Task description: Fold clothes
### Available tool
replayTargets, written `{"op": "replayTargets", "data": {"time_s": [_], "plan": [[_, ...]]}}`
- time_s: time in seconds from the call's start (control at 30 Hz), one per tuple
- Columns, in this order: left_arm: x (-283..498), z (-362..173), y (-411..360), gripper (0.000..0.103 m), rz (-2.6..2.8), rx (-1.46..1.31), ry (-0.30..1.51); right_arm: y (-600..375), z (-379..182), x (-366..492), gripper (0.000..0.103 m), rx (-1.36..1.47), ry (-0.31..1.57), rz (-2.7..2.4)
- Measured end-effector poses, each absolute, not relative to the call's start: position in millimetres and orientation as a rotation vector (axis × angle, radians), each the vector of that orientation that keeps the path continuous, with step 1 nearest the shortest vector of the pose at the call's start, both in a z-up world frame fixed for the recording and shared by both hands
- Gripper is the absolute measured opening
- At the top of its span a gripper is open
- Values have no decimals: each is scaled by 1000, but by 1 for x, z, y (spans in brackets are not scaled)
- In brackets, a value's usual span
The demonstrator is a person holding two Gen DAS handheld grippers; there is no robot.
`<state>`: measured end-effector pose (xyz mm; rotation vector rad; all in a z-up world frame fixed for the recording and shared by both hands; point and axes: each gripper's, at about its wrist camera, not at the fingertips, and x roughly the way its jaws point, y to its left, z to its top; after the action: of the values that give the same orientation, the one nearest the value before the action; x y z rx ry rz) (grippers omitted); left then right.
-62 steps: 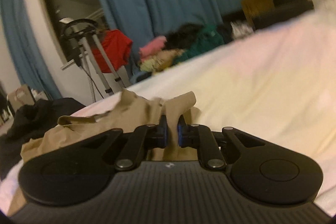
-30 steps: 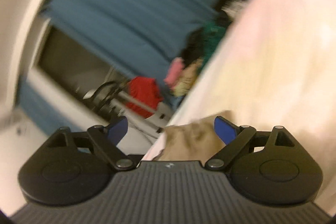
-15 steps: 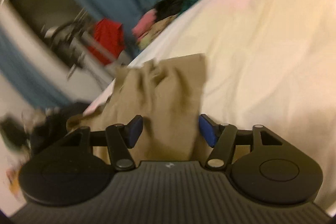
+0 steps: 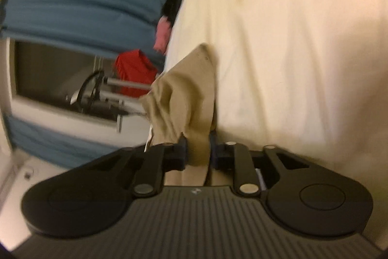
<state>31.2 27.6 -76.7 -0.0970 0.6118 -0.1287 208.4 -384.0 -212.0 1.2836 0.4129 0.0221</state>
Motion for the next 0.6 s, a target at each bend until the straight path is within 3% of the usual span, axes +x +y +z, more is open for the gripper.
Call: {"op": "replayTargets", "data": {"time_s": [0.33,0.47,0.6], "plan": [[26,-69,30,101,-154,-128,590,-428,-121,203,10,885,255,-189],[26,-68,31,101,-166,-126,583,-455,-123,186,11,773,214,-316],[27,-67,32,101,-172,-145,586,-475,-147,176,17,936,241,-343]]}}
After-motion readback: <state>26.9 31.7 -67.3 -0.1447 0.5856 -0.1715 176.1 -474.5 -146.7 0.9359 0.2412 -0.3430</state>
